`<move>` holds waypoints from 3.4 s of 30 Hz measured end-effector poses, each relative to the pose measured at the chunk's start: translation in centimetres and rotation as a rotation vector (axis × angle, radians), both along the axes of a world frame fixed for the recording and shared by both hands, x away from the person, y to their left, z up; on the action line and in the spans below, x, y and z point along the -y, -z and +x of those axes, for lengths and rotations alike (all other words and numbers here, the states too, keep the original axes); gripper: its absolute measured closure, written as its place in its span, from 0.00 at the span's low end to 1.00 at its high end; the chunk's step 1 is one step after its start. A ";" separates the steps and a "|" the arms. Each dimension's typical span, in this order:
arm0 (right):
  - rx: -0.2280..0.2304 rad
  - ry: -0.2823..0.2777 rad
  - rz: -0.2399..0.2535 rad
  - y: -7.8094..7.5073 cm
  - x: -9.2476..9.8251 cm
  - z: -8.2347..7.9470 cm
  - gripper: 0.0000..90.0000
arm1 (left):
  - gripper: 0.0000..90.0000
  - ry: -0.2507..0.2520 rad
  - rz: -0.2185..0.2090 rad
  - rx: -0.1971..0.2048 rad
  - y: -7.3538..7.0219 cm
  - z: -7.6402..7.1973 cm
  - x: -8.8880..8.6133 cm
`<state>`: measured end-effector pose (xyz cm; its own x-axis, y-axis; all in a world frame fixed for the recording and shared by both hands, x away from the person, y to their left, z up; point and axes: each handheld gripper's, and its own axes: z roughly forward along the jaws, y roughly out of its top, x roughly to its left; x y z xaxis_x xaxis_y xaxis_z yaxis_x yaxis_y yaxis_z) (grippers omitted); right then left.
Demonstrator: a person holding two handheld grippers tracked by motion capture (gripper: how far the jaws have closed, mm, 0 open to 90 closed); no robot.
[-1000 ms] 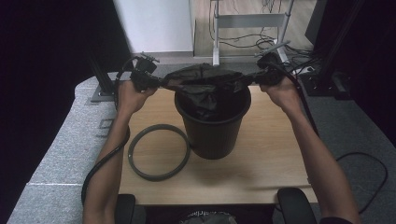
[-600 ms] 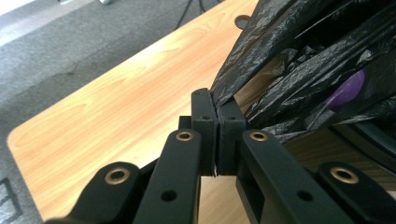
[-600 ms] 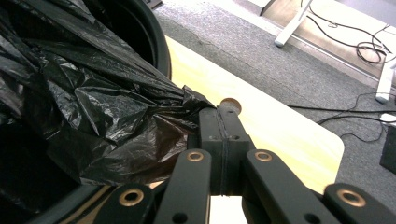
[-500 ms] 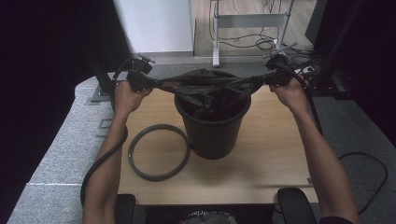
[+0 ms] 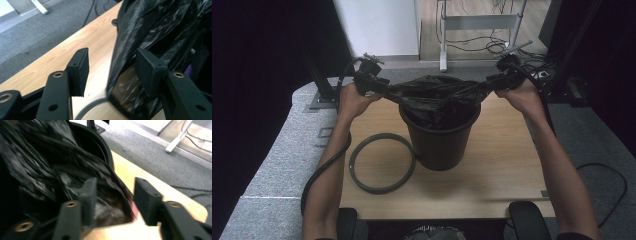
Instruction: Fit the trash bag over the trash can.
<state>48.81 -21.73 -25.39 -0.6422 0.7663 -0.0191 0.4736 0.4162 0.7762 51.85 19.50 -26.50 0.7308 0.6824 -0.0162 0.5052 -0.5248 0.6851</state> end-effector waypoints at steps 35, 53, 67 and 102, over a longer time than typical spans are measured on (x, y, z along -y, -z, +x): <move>-0.034 0.101 -0.093 4.7 -2.8 6.2 0.99 | 0.89 -0.059 0.025 -0.011 3.5 4.8 3.6; -0.104 0.081 -0.078 6.6 -3.0 7.2 0.98 | 0.99 -0.010 0.055 -0.071 5.0 5.5 4.2; -0.153 0.119 -0.095 7.4 -2.6 7.8 0.99 | 0.98 0.027 -0.006 -0.090 5.2 6.2 3.9; -0.058 0.035 -0.041 2.3 2.5 1.3 0.41 | 0.39 0.163 -0.082 -0.029 0.2 0.1 -0.4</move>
<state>50.06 -24.23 -27.69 -0.6158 0.7878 -0.0149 0.5320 0.4297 0.7296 51.94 19.92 -26.71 0.8301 0.5503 -0.0897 0.4383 -0.5447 0.7150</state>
